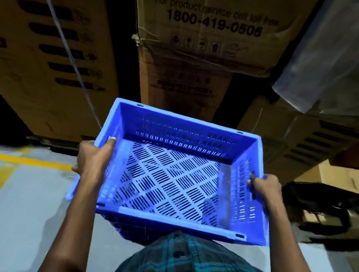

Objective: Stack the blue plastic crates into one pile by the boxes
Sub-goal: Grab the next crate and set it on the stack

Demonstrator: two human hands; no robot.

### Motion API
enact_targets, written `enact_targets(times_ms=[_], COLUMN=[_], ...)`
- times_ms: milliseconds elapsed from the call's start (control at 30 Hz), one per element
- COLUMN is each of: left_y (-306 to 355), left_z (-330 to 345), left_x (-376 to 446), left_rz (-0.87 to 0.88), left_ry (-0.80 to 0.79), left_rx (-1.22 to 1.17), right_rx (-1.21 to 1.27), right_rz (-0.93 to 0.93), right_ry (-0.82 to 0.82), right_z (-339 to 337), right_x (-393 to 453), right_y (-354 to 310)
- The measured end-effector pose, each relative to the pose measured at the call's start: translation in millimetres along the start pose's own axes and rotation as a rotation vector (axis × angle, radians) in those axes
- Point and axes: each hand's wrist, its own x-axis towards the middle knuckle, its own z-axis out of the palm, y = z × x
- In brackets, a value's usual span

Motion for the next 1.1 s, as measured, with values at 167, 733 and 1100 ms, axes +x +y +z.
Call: enact_targets(times_ms=[167,733,1100], left_y=[-5,17,-28], left_z=[16,39,25], left_x=[-1,2,-10], left_rz=[-0.090,0.006,0.534], left_ry=[0.064,0.058,-0.208], left_rx=[0.219,0.472,0.548], right_rx=[0.020,0.080,-0.180], right_rz=[-0.023,-0.096,-0.179], right_ry=[-0.043,-0.060,0.030], right_z=[3,10,16], right_x=[-3,40,4], right_y=[-20,-45,-50])
